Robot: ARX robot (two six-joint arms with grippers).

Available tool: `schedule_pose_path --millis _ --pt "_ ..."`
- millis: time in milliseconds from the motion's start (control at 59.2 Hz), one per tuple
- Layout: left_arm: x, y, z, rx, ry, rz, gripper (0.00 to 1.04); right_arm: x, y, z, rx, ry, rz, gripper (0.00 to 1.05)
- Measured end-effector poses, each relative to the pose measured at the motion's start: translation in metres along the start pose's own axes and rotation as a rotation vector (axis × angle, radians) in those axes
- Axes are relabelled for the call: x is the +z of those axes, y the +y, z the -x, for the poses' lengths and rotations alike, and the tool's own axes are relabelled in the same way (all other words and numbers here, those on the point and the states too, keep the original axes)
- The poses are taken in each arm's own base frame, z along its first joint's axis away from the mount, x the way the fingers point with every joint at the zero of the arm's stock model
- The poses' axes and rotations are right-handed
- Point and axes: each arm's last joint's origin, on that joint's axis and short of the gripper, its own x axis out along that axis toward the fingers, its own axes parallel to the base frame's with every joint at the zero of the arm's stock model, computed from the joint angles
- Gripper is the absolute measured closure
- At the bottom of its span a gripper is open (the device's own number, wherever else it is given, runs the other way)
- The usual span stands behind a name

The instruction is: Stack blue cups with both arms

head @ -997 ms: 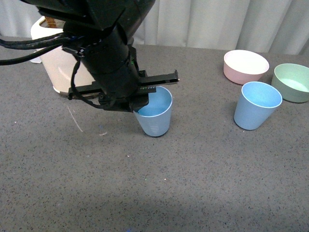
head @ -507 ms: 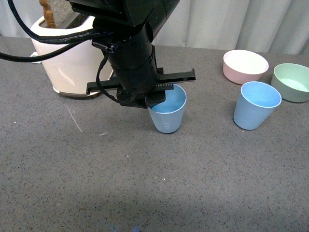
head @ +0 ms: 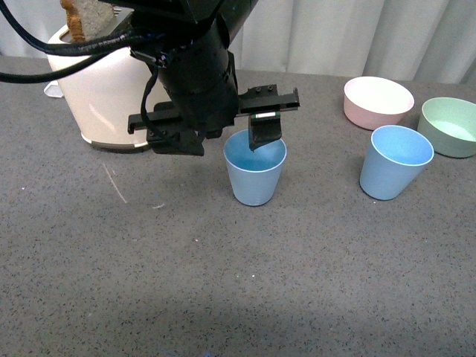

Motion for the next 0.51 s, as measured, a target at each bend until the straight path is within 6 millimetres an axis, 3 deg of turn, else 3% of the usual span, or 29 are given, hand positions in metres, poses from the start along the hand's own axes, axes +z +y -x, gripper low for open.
schedule_pose_path --millis 51,118,203,287,389,507 --pt "0.001 0.0 0.001 0.007 -0.02 -0.005 0.17 0.0 0.0 0.0 0.0 0.0 0.0 0.1" --pt "-0.013 0.017 -0.009 0.12 -0.375 -0.126 0.32 0.0 0.0 0.0 0.002 0.0 0.0 0.1" --pt "-0.042 0.054 -0.001 0.136 -0.612 -0.188 0.48 0.0 0.0 0.0 -0.001 0.0 0.0 0.1" --pt "-0.051 0.08 0.031 0.083 -0.888 -0.153 0.62 0.0 0.0 0.0 0.0 0.0 0.0 0.1" --pt "-0.053 0.1 0.076 0.053 -1.082 -0.122 0.78 0.0 0.0 0.0 0.0 0.0 0.0 0.1" --pt "-0.076 0.124 0.096 0.068 -1.081 -0.136 1.0 0.0 0.0 0.0 0.001 0.0 0.0 0.1"
